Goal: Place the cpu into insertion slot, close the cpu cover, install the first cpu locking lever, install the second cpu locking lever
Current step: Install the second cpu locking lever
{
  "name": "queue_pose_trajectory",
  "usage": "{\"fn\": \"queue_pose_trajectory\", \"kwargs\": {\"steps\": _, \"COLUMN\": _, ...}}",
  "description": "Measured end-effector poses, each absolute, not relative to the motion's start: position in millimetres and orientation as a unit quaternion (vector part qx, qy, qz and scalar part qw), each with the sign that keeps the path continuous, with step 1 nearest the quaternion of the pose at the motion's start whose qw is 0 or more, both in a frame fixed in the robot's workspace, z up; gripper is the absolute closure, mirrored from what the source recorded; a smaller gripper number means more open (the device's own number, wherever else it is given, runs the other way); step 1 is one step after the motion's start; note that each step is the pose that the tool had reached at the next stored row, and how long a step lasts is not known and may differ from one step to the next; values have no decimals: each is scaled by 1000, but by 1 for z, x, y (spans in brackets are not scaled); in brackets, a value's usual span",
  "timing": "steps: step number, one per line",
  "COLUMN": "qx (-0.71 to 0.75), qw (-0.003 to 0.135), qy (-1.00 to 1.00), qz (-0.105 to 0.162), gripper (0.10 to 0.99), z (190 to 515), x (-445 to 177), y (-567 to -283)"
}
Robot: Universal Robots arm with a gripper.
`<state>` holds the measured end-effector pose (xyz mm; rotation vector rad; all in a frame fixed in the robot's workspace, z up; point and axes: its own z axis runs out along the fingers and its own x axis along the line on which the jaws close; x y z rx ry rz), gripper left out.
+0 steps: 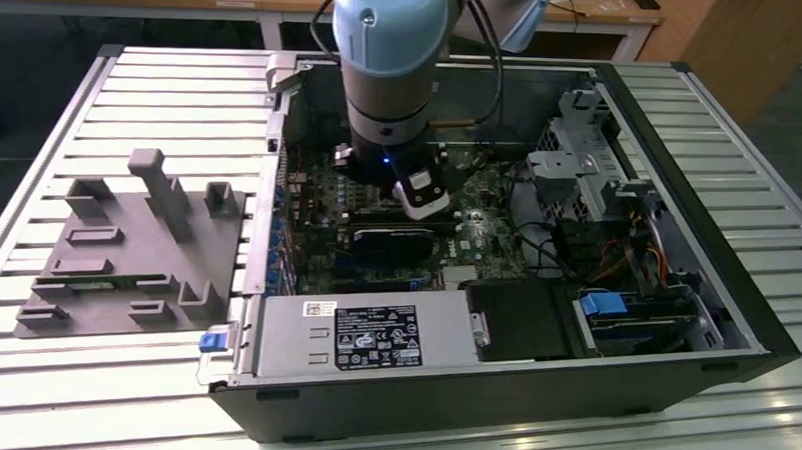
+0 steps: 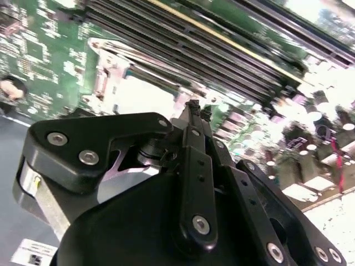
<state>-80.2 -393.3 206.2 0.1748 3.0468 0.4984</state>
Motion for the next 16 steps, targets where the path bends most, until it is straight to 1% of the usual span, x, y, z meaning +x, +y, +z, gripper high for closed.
{"fn": "queue_pose_trajectory", "kwargs": {"steps": 9, "qx": 57, "qw": 22, "qy": 985, "qz": 160, "gripper": 984, "z": 206, "x": -53, "y": -391}}
{"fn": "queue_pose_trajectory", "kwargs": {"steps": 11, "qx": 57, "qw": 23, "qy": 986, "qz": 153, "gripper": 984, "z": 206, "x": -53, "y": -389}}
{"fn": "queue_pose_trajectory", "kwargs": {"steps": 16, "qx": 56, "qw": 24, "qy": 990, "qz": 126, "gripper": 984, "z": 206, "x": -52, "y": -382}}
